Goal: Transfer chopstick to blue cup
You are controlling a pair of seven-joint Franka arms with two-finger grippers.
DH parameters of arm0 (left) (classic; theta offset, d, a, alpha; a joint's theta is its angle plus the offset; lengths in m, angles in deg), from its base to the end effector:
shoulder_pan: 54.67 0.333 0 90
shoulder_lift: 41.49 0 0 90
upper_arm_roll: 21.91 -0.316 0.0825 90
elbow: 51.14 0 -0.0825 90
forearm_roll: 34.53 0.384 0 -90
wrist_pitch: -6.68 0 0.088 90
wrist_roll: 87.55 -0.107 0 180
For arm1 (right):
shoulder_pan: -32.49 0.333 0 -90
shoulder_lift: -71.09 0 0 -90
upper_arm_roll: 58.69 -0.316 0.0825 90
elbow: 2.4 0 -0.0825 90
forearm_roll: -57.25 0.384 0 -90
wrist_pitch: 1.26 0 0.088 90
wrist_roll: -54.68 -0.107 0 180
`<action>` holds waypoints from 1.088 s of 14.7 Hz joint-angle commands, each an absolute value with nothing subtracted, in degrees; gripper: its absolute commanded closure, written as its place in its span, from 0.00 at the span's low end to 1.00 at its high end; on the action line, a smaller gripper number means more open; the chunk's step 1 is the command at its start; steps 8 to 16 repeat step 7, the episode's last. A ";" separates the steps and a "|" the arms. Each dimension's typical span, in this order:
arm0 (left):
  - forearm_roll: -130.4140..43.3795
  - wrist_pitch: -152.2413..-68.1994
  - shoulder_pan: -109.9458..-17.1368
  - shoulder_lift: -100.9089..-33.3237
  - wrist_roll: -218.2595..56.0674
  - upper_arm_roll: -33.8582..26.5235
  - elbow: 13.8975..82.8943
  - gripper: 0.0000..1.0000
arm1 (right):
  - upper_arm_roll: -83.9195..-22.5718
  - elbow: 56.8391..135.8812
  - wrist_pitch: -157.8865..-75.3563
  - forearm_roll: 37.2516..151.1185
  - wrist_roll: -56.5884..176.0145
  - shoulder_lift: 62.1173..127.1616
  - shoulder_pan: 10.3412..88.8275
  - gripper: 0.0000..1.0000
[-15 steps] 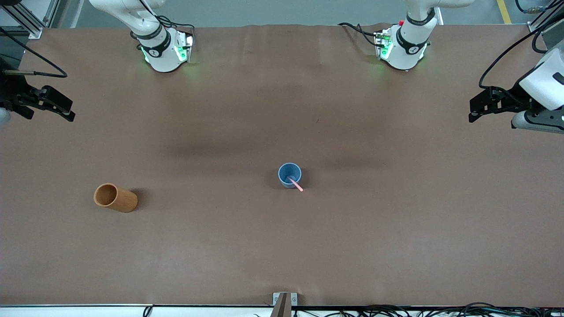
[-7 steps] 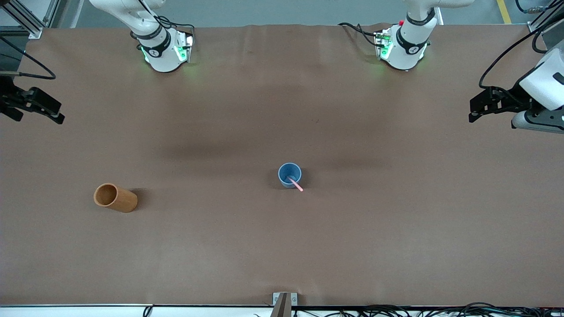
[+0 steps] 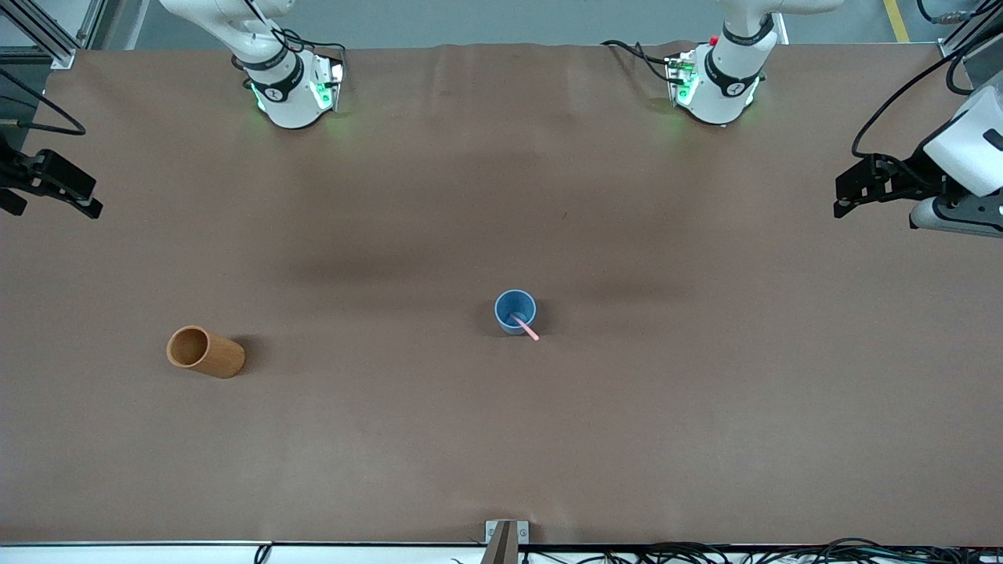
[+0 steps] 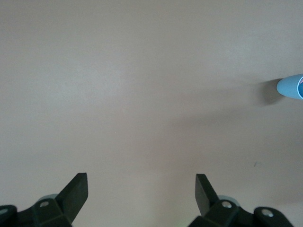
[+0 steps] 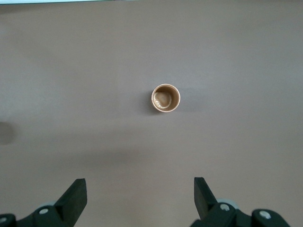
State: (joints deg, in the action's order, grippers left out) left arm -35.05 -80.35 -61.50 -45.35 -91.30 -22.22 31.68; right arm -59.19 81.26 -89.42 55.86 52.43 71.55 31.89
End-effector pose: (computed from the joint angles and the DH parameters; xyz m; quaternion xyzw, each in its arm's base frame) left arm 0.5670 -0.0659 0.6409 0.9959 -0.0898 0.0029 0.0044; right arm 0.5539 -0.0037 0.6692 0.9991 -0.0213 0.0355 0.0114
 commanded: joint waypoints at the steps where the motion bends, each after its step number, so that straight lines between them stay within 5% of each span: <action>1: -35.32 -80.24 -61.08 -45.89 -90.97 -21.91 30.42 0.00 | -60.28 81.89 -88.98 56.90 53.10 71.53 31.08 0.00; 16: -35.23 -80.24 -61.17 -45.89 -90.97 -21.91 30.42 0.00 | -60.45 81.89 -88.72 56.99 53.36 71.53 29.77 0.00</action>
